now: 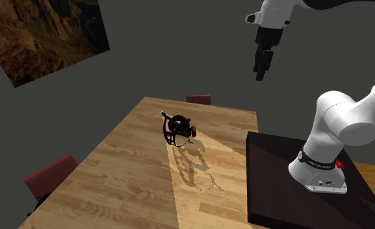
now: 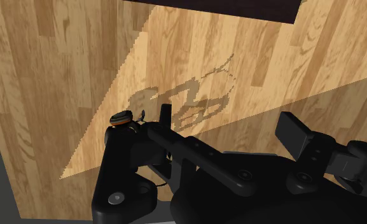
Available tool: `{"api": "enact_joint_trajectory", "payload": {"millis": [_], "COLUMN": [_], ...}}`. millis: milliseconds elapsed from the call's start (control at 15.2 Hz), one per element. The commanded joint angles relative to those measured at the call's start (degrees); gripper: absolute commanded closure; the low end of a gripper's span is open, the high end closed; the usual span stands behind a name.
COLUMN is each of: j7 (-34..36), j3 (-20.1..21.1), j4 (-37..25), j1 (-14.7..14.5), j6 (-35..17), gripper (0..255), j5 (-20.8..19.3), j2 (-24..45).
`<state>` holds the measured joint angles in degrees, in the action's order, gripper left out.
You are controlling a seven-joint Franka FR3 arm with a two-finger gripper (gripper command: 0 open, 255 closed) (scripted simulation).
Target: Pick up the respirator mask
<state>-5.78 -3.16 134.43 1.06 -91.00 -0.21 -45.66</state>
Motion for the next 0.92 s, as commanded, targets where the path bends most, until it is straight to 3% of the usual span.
{"api": "enact_joint_trajectory", "payload": {"millis": [0, 858], "j7": [0.00, -0.87], "j3": [0.00, -1.89], "j4": [0.00, -2.67], "j1": [0.00, 0.66], "j6": [0.00, -20.98], "gripper": [0, 0], "j5": [0.00, -1.76], "j2": [0.00, 24.48]}}
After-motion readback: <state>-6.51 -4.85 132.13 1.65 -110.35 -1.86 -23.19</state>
